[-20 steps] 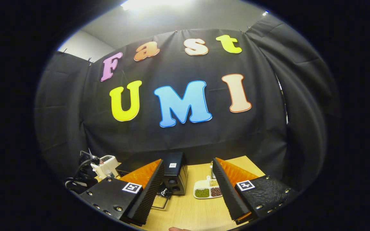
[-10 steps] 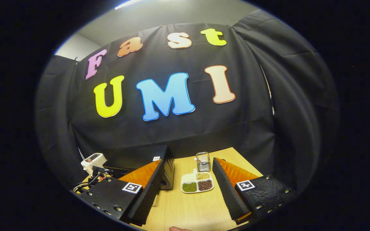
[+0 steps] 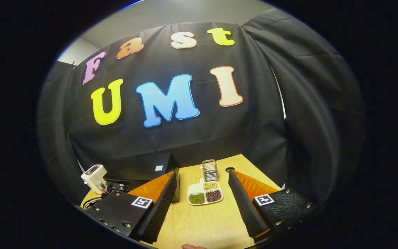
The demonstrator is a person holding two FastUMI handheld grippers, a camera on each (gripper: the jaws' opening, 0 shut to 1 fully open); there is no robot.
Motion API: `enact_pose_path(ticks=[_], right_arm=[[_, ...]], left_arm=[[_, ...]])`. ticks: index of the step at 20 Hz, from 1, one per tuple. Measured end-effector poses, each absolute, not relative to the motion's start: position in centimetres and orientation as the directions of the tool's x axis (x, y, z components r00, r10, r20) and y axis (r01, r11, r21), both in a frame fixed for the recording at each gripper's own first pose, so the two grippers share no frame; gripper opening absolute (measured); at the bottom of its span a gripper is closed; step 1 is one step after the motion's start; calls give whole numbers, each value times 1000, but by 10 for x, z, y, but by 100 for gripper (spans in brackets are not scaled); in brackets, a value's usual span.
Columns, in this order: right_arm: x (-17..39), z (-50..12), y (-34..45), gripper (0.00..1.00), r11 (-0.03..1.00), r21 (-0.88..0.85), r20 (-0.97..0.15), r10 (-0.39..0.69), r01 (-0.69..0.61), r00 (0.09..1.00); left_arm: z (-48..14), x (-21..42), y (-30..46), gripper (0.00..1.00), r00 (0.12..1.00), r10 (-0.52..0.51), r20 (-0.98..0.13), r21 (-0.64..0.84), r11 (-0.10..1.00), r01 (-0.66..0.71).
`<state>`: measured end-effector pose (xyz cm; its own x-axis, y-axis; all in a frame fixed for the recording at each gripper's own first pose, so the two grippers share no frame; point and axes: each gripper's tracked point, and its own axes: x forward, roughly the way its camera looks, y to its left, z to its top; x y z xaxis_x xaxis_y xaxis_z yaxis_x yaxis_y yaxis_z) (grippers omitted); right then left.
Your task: Open the electric oven with the left hand, put the food in, and close the electric oven.
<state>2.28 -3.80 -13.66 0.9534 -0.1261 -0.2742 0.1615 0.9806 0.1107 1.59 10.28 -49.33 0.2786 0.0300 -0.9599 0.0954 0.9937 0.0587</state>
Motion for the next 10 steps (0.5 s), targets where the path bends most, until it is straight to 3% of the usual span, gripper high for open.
enact_pose_path(ticks=[3, 4, 5, 8, 9, 10], right_arm=[[22, -139, -38, 92, 979, 111, -290, -130, 169, 948], [22, -138, -37, 92, 979, 116, -293, -131, 171, 947], [22, -139, -36, 92, 978, 119, -296, -129, 170, 947], [23, -139, -29, 92, 980, 126, -299, -114, 157, 947], [23, -138, -27, 92, 981, 125, -298, -108, 151, 948], [23, -136, -24, 92, 982, 123, -297, -102, 144, 949]], left_arm=[[-500, 16, 104, 95, 254, 26, -967, 52, 994, 98], [-501, 17, 103, 100, 255, 26, -967, 54, 993, 102], [-502, 17, 103, 95, 252, 26, -967, 54, 993, 103], [-503, 18, 103, 96, 246, 21, -969, 45, 994, 95], [-503, 18, 103, 100, 246, 22, -969, 46, 994, 94], [-500, 18, 103, 95, 254, 26, -967, 51, 994, 93]])
